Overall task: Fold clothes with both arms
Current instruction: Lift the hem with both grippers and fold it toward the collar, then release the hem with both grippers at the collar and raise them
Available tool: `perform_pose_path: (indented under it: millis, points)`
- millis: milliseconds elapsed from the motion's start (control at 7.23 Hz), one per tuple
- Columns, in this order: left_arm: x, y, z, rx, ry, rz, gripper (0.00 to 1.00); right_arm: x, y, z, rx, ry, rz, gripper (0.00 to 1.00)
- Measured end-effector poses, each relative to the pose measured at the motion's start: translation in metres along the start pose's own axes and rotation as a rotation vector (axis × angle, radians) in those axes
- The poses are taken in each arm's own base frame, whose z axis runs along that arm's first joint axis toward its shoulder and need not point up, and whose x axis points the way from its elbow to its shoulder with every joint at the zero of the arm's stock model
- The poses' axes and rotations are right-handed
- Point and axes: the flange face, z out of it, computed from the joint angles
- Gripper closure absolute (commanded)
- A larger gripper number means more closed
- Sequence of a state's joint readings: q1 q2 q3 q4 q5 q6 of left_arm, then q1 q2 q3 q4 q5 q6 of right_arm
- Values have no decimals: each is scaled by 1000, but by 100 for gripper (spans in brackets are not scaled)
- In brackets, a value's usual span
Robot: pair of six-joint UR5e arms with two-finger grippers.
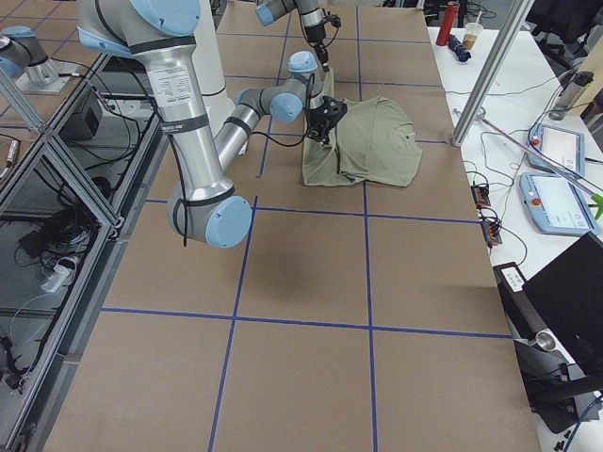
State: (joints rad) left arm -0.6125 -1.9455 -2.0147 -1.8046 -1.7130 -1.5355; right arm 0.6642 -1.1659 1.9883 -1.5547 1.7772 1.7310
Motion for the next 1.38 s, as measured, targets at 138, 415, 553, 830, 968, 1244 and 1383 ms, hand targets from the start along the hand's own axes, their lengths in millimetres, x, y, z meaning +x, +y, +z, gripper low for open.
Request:
perform_pose_path:
  millis: [138, 415, 553, 830, 968, 1244, 1383]
  points:
    - [-6, -30, 26, 36, 5, -1, 100, -26, -31, 20, 29, 24, -9, 100]
    - [-17, -79, 78, 90, 23, -9, 100, -67, -81, 61, 70, 77, 0, 100]
    - [-18, -94, 103, 103, 22, -13, 100, -78, -102, 87, 82, 82, 6, 100]
    - [-35, -108, 150, 115, 36, -12, 100, -76, -133, 139, 95, 84, 13, 100]
    - [-40, -112, 162, 119, 37, -12, 100, -78, -139, 154, 99, 92, 15, 100]
    - [-48, -119, 180, 143, 21, -14, 100, -85, -148, 168, 107, 99, 19, 100]
    - [-51, -121, 185, 151, 18, -15, 100, -85, -154, 170, 111, 101, 23, 100]
